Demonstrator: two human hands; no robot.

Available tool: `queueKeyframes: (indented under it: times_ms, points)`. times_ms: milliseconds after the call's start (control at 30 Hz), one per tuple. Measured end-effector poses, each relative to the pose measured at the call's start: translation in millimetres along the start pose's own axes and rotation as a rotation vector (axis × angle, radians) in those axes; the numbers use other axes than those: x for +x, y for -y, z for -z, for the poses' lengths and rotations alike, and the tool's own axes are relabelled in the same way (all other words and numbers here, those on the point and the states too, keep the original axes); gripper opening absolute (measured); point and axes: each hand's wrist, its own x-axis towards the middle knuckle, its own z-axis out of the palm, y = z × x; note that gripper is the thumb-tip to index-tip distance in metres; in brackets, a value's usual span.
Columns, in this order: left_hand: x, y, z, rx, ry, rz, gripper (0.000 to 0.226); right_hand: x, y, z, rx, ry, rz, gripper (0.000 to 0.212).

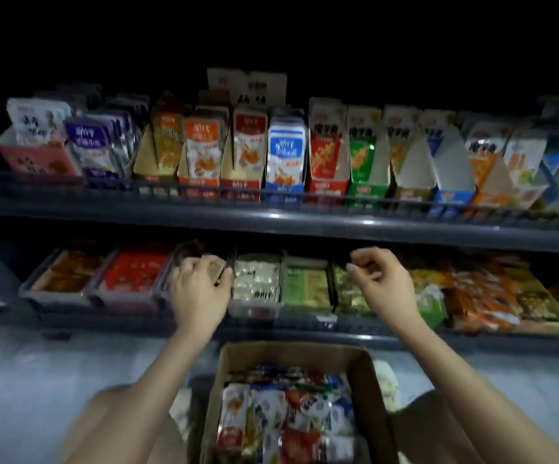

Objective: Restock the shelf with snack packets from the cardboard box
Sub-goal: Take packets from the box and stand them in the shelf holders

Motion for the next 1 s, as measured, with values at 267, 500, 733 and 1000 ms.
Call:
queueKeyframes:
  times_ms: [267, 500, 733, 1000]
  points:
    - [-129.5, 105.4, -62.4, 0.067, 0.266, 0.051, 0.032, -139.7, -115.7, -103.5, -0.021, 0.423, -0.468, 0.007]
    - [-180.4, 163.6, -110.3, 0.109, 0.454, 0.158, 0.060, -196.6, -168.6, -184.3, 0.080, 0.527, -0.783, 0.035]
    - [-202.2, 180.8, -147.3, 0.018, 0.469, 0.217, 0.071, -188.8, -189.0, -264.6, -0.100, 0.604, -0.769, 0.048]
    - [-206.4, 184.7, -149.8, -0.029, 0.450, 0.221, 0.067, -199.1, -197.4, -285.7, -0.262, 0.484, -0.810, 0.024]
